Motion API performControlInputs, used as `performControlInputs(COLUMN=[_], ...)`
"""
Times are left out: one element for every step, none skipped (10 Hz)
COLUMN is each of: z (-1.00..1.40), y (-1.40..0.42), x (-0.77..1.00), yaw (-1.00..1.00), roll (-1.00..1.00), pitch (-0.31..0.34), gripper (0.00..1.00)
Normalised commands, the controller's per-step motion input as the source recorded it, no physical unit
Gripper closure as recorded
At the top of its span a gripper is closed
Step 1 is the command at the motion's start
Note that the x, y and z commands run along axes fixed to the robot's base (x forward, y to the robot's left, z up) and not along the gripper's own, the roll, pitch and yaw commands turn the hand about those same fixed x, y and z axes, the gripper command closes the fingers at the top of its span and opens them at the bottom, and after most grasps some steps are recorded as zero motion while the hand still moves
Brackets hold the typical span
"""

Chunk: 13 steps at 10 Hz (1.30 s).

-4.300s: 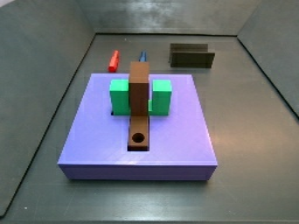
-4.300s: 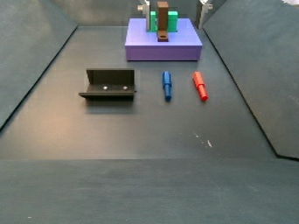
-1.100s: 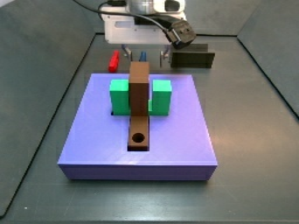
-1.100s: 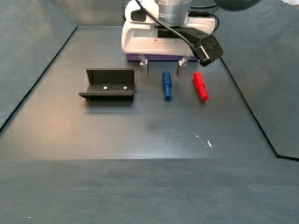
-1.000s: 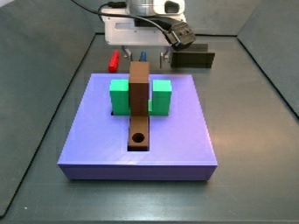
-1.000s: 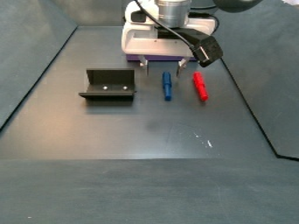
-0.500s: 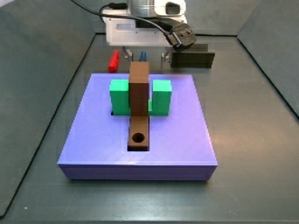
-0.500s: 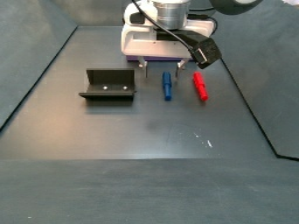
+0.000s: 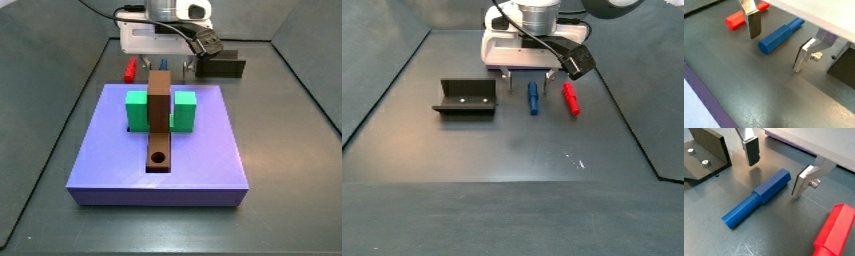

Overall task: Pick up the blue object. Move up. Place the blue object on the fixture. Regrasp the blue object. Move to above the board. Insert the blue object.
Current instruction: Pick up the blue object.

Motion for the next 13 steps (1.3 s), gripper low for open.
performControlInputs(z=[0.0, 0.0, 0.0, 0.0, 0.0, 0.0, 0.0, 0.0, 0.0, 0.0, 0.0, 0.0, 0.0], y=[0.0, 0.0, 0.0, 0.0, 0.0, 0.0, 0.0, 0.0, 0.0, 0.0, 0.0, 0.0, 0.0], x=[0.0, 0.0, 0.0, 0.0, 0.0, 0.0, 0.0, 0.0, 0.0, 0.0, 0.0, 0.0, 0.0], yaw=[0.0, 0.0, 0.0, 0.0, 0.0, 0.0, 0.0, 0.0, 0.0, 0.0, 0.0, 0.0, 0.0], roll=[0.0, 0.0, 0.0, 0.0, 0.0, 0.0, 0.0, 0.0, 0.0, 0.0, 0.0, 0.0, 0.0], pitch=[0.0, 0.0, 0.0, 0.0, 0.0, 0.0, 0.0, 0.0, 0.0, 0.0, 0.0, 0.0, 0.0], gripper=[1.0, 1.0, 1.0, 1.0, 1.0, 1.0, 1.0, 1.0, 1.0, 1.0, 1.0, 1.0, 1.0])
